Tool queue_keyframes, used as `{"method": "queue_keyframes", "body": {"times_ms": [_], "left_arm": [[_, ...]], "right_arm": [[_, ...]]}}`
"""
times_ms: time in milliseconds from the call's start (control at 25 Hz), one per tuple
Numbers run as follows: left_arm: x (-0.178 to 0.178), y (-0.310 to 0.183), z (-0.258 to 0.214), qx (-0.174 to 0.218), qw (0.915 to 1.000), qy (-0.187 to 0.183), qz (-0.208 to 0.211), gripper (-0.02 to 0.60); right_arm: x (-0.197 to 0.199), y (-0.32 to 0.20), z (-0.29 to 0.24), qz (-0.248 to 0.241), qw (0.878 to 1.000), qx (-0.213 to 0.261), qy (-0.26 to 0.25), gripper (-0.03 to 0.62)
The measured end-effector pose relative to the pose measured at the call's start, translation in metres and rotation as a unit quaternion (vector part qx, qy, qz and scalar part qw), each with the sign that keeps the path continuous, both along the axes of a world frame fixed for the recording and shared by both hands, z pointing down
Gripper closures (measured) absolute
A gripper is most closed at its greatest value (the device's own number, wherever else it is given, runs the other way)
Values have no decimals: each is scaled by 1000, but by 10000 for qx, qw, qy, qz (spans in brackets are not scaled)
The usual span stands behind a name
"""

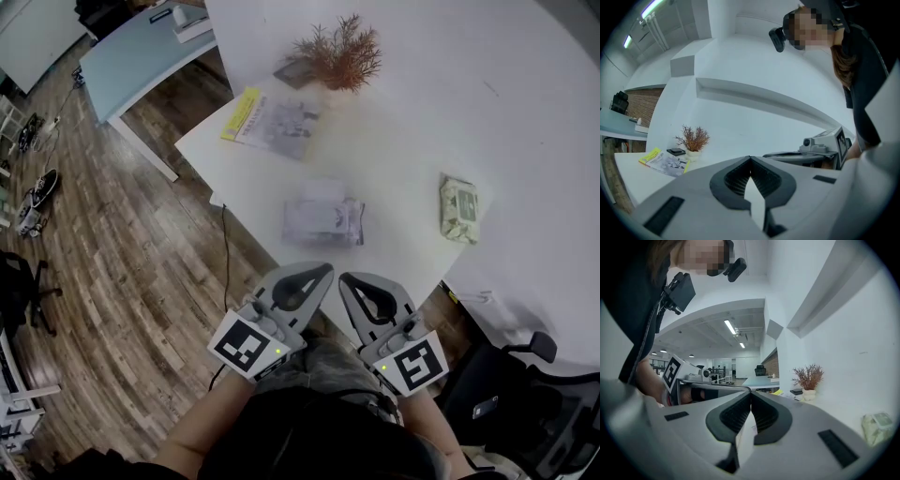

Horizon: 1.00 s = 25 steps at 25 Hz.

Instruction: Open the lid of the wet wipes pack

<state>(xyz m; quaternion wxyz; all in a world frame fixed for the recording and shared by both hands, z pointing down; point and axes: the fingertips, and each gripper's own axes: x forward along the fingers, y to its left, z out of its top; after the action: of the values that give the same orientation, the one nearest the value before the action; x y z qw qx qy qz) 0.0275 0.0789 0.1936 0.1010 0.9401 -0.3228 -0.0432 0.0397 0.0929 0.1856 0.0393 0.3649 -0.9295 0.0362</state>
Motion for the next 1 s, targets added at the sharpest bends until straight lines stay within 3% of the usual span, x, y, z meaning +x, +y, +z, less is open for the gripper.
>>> {"method": "queue_keyframes", "body": {"times_ms": [440,1000], "left_arm": [[-2,18,-3,61,10000,-20,10,569],[-6,23,-4,75,10000,-55,16,569]], "right_arm": [[-10,23,-5,-408,9992,34,10,572],[-13,25,-8,-387,9992,-13,-124,572]]}}
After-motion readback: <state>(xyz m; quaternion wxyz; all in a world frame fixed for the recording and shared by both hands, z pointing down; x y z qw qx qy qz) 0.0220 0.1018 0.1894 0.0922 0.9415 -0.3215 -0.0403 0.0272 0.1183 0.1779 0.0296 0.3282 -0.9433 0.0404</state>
